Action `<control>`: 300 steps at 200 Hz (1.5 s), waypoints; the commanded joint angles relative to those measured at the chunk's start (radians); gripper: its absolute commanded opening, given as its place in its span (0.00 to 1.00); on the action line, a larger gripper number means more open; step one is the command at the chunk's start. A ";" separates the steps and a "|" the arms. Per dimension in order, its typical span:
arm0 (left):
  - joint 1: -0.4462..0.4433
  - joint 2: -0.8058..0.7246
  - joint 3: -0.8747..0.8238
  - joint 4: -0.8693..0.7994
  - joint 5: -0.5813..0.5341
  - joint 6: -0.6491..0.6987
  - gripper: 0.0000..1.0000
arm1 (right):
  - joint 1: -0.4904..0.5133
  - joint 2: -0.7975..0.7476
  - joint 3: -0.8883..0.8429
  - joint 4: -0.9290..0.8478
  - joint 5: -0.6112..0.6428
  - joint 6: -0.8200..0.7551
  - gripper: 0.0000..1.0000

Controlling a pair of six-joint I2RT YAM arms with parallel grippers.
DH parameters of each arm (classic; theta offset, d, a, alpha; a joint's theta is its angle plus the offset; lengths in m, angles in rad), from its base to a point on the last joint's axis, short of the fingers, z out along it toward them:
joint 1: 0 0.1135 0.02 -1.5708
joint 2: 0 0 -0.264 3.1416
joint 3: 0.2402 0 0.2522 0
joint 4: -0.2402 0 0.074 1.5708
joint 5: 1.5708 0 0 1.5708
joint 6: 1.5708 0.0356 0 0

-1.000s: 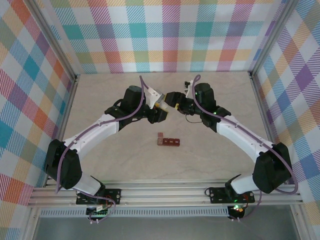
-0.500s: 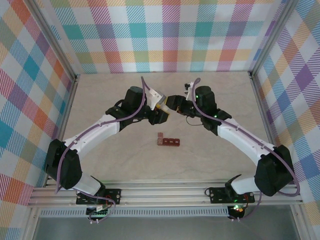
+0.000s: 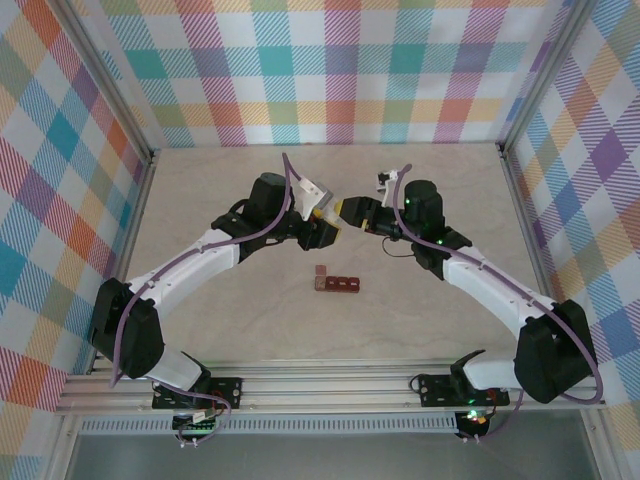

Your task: Sort the pills into containers

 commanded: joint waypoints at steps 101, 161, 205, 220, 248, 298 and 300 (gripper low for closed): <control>0.003 -0.038 0.011 0.039 0.023 0.003 0.00 | -0.043 -0.070 -0.084 -0.054 0.022 -0.020 0.62; 0.002 -0.028 0.011 0.030 0.025 0.013 0.00 | -0.049 -0.129 -0.057 -0.082 0.007 0.005 0.65; 0.002 -0.016 0.017 0.026 0.031 0.015 0.00 | -0.040 -0.077 0.043 -0.096 -0.024 0.032 0.71; 0.001 -0.011 0.019 0.026 0.033 0.014 0.00 | -0.022 -0.052 0.076 -0.104 -0.024 0.028 0.72; 0.001 -0.012 0.020 0.027 0.035 0.011 0.00 | 0.005 -0.007 0.122 -0.110 -0.017 0.023 0.72; 0.001 -0.021 0.015 0.029 0.037 0.010 0.00 | 0.025 0.042 0.152 -0.115 -0.006 0.021 0.70; 0.001 -0.021 0.013 0.029 0.038 0.009 0.00 | 0.025 0.043 0.152 -0.115 -0.006 0.021 0.70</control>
